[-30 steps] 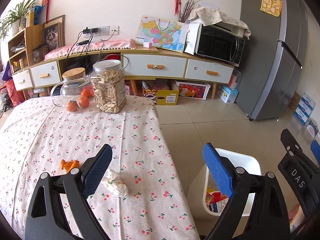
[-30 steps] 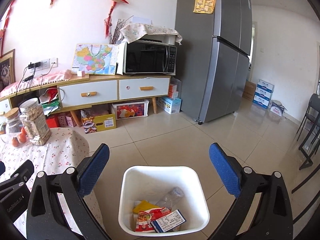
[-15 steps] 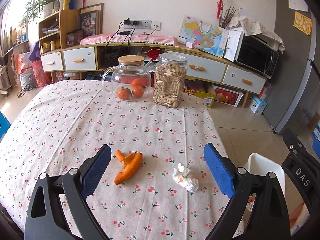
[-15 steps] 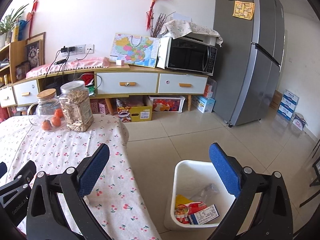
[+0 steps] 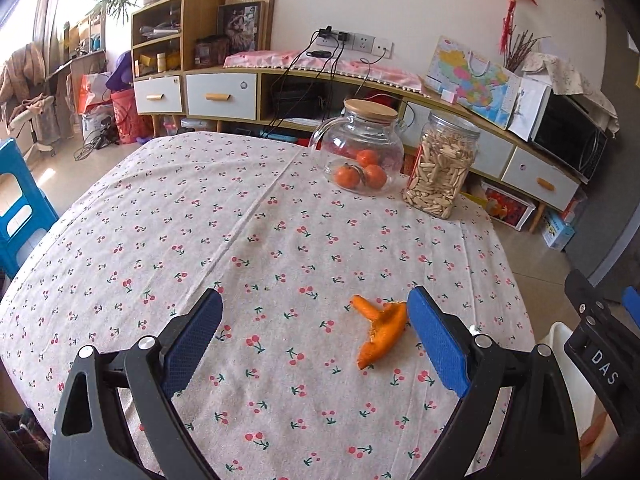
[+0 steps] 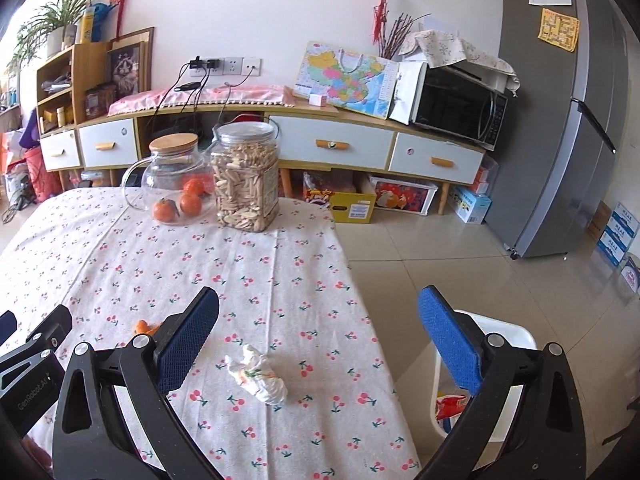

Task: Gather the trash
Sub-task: 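Grasp the orange peel on the tablecloth with the right gripper, then grasp the crumpled white plastic bag with the left gripper while the right holds the peel, then carry the peel and white bag to the white bin and open the right gripper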

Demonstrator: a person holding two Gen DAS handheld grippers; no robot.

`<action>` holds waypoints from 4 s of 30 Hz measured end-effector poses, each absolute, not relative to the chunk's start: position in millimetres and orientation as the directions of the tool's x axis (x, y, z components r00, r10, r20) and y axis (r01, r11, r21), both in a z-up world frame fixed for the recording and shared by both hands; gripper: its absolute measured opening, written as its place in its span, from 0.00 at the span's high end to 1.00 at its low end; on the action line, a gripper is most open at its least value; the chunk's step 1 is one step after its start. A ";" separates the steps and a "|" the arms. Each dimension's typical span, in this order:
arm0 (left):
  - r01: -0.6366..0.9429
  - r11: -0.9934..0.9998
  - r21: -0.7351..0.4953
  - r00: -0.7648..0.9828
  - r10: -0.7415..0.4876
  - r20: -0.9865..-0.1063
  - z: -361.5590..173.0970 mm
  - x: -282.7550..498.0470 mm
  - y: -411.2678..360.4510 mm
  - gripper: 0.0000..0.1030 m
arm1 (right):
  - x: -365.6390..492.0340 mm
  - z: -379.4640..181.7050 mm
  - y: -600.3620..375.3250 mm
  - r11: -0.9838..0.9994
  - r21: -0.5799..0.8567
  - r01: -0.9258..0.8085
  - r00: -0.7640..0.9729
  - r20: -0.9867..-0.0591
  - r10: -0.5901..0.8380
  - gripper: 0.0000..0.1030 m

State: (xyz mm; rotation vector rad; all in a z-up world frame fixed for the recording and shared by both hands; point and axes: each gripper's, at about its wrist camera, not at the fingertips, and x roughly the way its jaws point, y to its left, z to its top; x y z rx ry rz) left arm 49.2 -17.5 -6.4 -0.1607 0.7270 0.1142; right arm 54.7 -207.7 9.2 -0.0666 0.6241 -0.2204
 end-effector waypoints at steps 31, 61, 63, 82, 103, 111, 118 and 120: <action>-0.318 0.929 -0.191 0.696 0.091 -0.712 -45.9 42.9 78.1 0.12 | 123.9 -94.3 -100.4 0.977 -0.084 -0.195 0.549 -0.835 0.038 0.13; -0.122 0.976 -0.181 0.671 -0.054 -0.739 -59.8 65.0 -23.2 0.12 | 83.7 -12.3 -231.7 0.993 0.093 -0.067 0.682 -0.722 0.113 0.83; -0.083 0.981 -0.175 0.671 -0.075 -0.738 -59.0 67.5 -41.9 0.12 | 77.6 -9.9 -252.2 0.995 0.094 -0.033 0.690 -0.718 0.091 0.83; 0.056 0.984 -0.167 0.577 -0.168 -0.799 -81.7 95.4 -183.8 0.20 | 39.5 -12.5 -374.9 0.969 0.177 0.172 0.698 -0.716 0.007 0.82; 0.089 0.988 -0.128 0.572 -0.156 -0.805 -82.7 89.8 -153.6 0.64 | 38.8 -8.0 -351.6 0.977 0.177 0.119 0.707 -0.706 0.042 0.80; 0.035 0.997 -0.075 0.643 -0.080 -0.762 -63.6 76.3 -104.6 0.64 | 40.6 -4.1 -320.4 0.982 0.174 0.074 0.716 -0.694 0.069 0.80; -0.018 1.000 -0.018 0.698 -0.001 -0.717 -46.3 61.2 -60.6 0.64 | 40.5 2.2 -278.4 0.987 0.159 0.014 0.732 -0.675 0.098 0.80; -0.032 0.999 -0.019 0.715 0.009 -0.699 -39.2 55.2 -49.8 0.64 | 39.2 6.0 -267.8 0.988 0.156 0.005 0.744 -0.661 0.101 0.80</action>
